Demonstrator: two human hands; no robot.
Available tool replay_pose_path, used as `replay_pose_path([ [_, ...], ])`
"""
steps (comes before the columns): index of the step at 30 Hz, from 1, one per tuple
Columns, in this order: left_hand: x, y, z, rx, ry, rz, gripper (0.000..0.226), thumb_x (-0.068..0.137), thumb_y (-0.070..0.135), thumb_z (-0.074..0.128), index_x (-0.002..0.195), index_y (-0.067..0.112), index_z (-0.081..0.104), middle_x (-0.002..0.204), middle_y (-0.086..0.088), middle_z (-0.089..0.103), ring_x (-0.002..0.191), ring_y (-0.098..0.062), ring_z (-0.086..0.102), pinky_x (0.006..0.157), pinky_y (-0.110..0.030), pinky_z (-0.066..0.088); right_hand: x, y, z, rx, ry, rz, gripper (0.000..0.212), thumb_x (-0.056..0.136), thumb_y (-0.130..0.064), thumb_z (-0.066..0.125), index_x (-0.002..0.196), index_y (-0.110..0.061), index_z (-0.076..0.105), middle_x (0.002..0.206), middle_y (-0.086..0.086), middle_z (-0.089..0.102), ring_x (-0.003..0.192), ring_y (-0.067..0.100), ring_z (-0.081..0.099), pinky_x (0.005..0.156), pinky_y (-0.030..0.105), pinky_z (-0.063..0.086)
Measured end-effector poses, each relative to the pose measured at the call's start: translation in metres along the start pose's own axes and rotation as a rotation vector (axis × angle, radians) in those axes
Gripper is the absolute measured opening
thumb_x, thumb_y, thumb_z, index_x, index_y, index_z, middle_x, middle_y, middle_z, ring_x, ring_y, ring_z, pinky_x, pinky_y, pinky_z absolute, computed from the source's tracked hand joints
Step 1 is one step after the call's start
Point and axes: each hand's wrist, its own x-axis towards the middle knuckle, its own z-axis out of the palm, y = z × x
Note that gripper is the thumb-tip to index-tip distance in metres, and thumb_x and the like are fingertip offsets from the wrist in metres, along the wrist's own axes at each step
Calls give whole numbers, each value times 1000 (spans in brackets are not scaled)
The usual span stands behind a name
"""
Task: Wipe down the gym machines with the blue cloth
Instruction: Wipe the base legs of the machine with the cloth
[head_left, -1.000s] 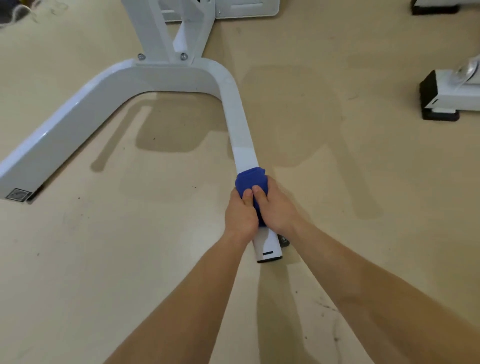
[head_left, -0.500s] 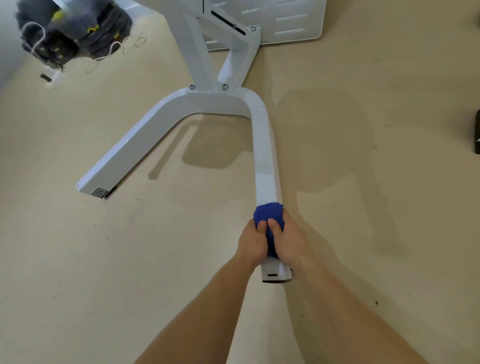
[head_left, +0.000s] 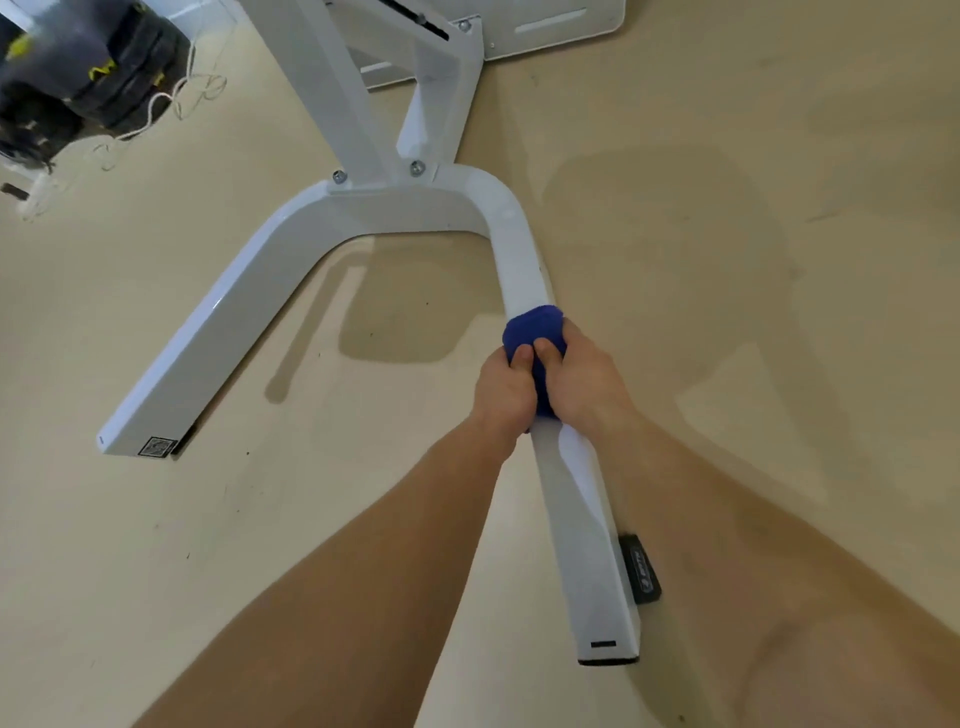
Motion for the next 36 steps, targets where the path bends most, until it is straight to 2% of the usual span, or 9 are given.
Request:
replay_pose_path([
  [2,8,1,0,-12,-11,9,34,106,33,33,116,14,59,104,-8,69,93,-28,67,64,-35,54,9,-1,0,-11,-6,-15,38,105,-32,38,142,-21,41,119,1,59,97,19,53,85,30,39],
  [6,35,16,2,-48,55,45,33,106,33,35,118,14,59,106,-5,68,96,-23,66,81,-38,55,41,-7,-1,1,-19,-91,32,106,-31,36,134,-20,48,111,-1,59,94,17,54,82,26,36],
  [10,68,33,1,-57,111,89,31,106,31,36,111,11,58,95,-2,66,84,-16,64,66,-26,50,83,-17,-4,10,-51,-156,33,106,-33,36,133,-19,49,109,-3,59,96,16,55,84,26,37],
  [20,144,83,-8,-117,152,58,30,104,37,38,108,15,58,105,-8,67,96,-26,65,90,-47,54,174,-60,-7,-59,-92,-173,45,106,-37,34,142,-13,45,134,7,58,119,25,56,99,34,43],
  [24,173,109,-10,-154,216,17,33,104,37,38,119,10,51,107,-7,61,101,-27,62,96,-47,51,211,-81,-6,-89,-126,-166,46,105,-39,34,141,-15,49,134,8,60,119,27,57,103,40,44],
  [27,183,118,-10,-171,255,14,29,104,36,38,115,11,47,100,-6,58,102,-28,60,97,-46,50,222,-87,-2,-68,-113,-191,44,106,-37,34,142,-17,49,133,7,60,118,25,57,101,37,43],
  [30,178,114,-10,-124,255,39,36,104,36,38,120,7,51,106,-9,62,98,-27,61,94,-43,51,213,-84,-3,-79,-116,-212,44,107,-32,29,149,-20,37,134,8,58,115,26,56,96,35,43],
  [33,152,98,-9,-9,213,124,32,106,32,34,105,10,58,91,-5,62,86,-22,61,80,-36,51,183,-74,-5,-113,-107,-223,47,108,-29,26,153,-21,22,119,8,58,96,24,55,82,33,41],
  [36,105,70,-6,3,141,114,33,106,33,33,113,14,59,96,-2,66,84,-16,63,69,-27,50,139,-46,-4,-111,-115,-197,55,107,-33,28,156,-20,9,127,14,56,101,27,58,87,37,45],
])
